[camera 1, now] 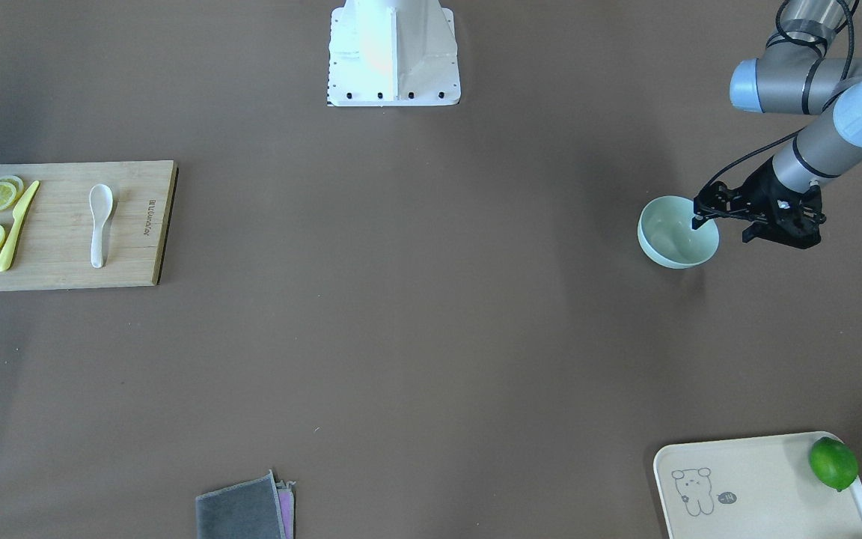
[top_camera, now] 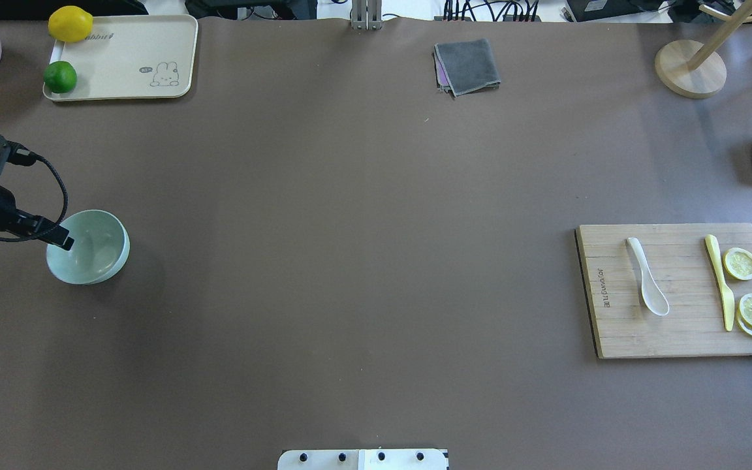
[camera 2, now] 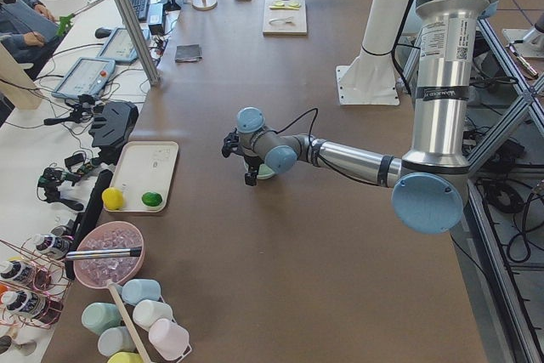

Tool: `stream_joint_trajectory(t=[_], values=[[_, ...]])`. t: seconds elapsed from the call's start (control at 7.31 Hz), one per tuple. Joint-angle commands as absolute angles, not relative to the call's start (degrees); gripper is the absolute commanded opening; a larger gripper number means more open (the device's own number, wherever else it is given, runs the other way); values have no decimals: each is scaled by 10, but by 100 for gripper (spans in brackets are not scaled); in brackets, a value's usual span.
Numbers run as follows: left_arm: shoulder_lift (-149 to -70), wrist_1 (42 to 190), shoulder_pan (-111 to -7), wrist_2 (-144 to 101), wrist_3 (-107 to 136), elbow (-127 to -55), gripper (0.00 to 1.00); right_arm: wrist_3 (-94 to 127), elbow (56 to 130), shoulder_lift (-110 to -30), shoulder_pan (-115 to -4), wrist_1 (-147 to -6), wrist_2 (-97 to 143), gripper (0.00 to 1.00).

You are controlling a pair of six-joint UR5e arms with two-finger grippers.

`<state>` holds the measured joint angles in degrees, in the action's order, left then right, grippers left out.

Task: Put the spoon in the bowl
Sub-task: 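Push the pale green bowl toward the table center with the left gripper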

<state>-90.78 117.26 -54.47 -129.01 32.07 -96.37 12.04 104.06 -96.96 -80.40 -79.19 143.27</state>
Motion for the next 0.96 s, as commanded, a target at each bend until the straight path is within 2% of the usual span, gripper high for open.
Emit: stream_joint_trajectory(t=[0.0,0.14,0.27,0.55,0.82], values=[[-910,1173,-533,-1289,321,-956,65,120,1041,-969,-800,-792,1433,100],[-910,1173,-533,-1289,321,-956,26,120,1041,-969,-797,-792,1433,100],[-910,1173,-533,-1289,324,-958,0,120,1041,-969,-795,-792,1434,100],[-911,1173,-533,-1289,328,-964,0,121,1042,-969,-780,-792,1436,100],[-950,1150,-532,-1291,415,-1030,0,197,1056,-949,-766,-791,1435,100]])
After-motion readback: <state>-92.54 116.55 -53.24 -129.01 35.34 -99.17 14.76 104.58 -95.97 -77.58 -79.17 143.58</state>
